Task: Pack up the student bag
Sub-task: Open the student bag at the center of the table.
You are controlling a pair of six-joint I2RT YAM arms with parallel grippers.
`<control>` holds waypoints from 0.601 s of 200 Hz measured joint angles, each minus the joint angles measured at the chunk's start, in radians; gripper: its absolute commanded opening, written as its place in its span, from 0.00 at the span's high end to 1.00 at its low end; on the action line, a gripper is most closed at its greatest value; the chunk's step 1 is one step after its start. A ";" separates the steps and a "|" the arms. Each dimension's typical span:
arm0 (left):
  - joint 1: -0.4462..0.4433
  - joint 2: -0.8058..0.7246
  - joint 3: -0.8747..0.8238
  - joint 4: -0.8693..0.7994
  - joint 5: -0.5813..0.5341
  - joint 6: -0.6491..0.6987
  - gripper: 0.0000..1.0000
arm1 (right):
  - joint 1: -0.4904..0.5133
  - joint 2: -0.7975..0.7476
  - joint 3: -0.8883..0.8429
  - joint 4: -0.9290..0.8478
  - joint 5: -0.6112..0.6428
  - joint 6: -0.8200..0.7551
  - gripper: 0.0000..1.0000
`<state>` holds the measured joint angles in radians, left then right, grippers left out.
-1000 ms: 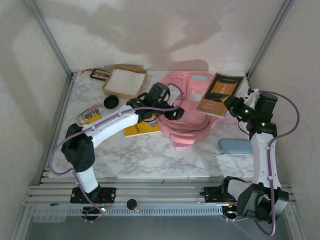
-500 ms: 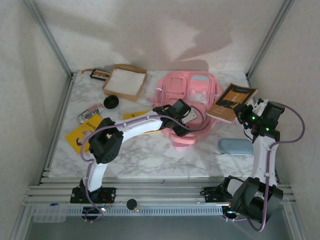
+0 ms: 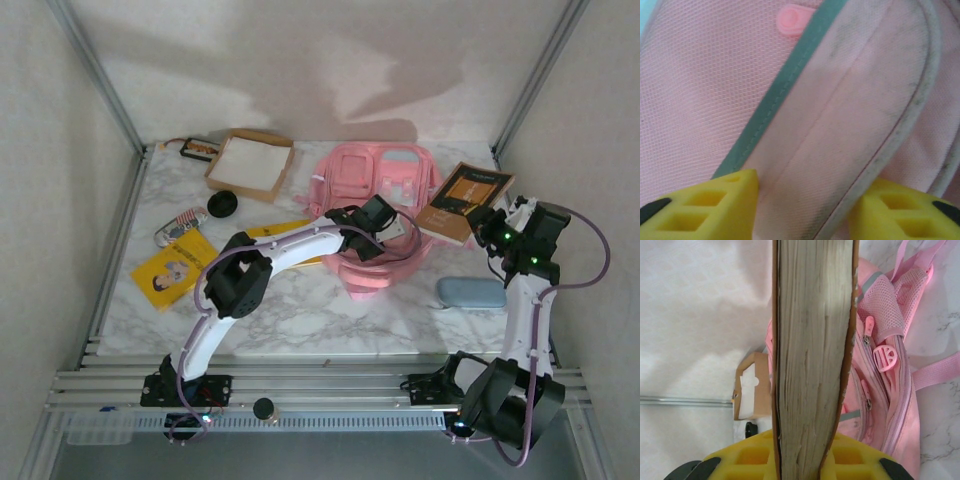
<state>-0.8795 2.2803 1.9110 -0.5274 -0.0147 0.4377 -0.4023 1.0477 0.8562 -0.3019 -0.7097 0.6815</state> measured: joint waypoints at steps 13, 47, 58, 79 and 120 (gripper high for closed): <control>-0.001 0.000 0.008 -0.006 0.007 0.004 0.72 | 0.000 -0.008 0.000 -0.009 0.001 -0.008 1.00; 0.000 0.000 0.023 -0.012 0.019 0.016 0.98 | 0.000 -0.029 0.000 -0.034 0.010 -0.018 1.00; 0.000 0.000 0.029 -0.013 0.018 0.022 1.00 | 0.000 -0.037 0.000 -0.056 0.019 -0.026 1.00; 0.004 0.000 0.045 -0.016 0.018 0.011 1.00 | 0.000 -0.051 0.011 -0.122 0.060 -0.048 1.00; 0.006 -0.038 0.068 -0.017 -0.018 -0.027 1.00 | 0.000 -0.100 0.070 -0.257 0.144 -0.094 1.00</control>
<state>-0.8730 2.2425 1.9793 -0.5442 -0.0326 0.4107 -0.4026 0.9474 0.9260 -0.5587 -0.5659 0.5877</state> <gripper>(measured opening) 0.064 0.162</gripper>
